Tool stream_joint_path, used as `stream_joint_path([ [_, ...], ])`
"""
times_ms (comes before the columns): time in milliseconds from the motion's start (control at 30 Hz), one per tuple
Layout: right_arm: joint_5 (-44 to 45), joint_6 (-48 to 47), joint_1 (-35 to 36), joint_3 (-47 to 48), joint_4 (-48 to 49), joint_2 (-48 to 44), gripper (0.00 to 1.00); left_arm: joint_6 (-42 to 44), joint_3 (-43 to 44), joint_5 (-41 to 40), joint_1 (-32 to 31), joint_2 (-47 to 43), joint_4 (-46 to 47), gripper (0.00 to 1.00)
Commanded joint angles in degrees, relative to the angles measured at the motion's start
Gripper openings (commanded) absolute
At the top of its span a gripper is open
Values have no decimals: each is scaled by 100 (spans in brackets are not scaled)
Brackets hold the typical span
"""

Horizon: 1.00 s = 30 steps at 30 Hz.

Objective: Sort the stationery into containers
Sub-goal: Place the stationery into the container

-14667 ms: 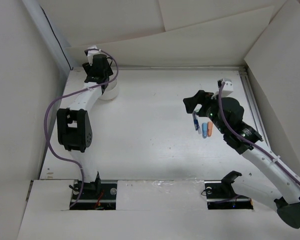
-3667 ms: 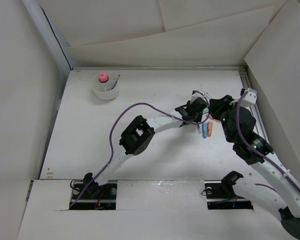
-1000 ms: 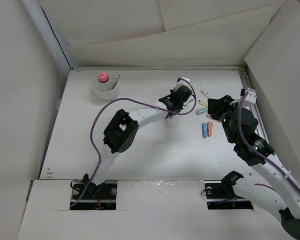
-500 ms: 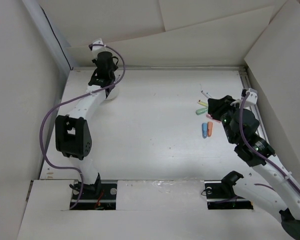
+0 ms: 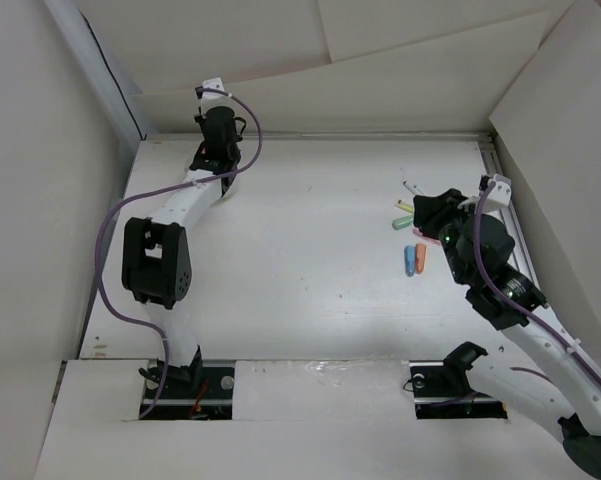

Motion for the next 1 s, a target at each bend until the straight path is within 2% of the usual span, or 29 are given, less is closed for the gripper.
stream_joint_path([
  [0, -49, -69, 57, 13, 297, 11, 36, 542, 281, -273, 13, 184, 501, 0],
  [533, 4, -174, 57, -154, 508, -227, 36, 1070, 975, -352, 66, 1388, 1161, 0],
  [967, 4, -174, 57, -215, 675, -7, 36, 1422, 1328, -220, 224, 1766, 1441, 0],
])
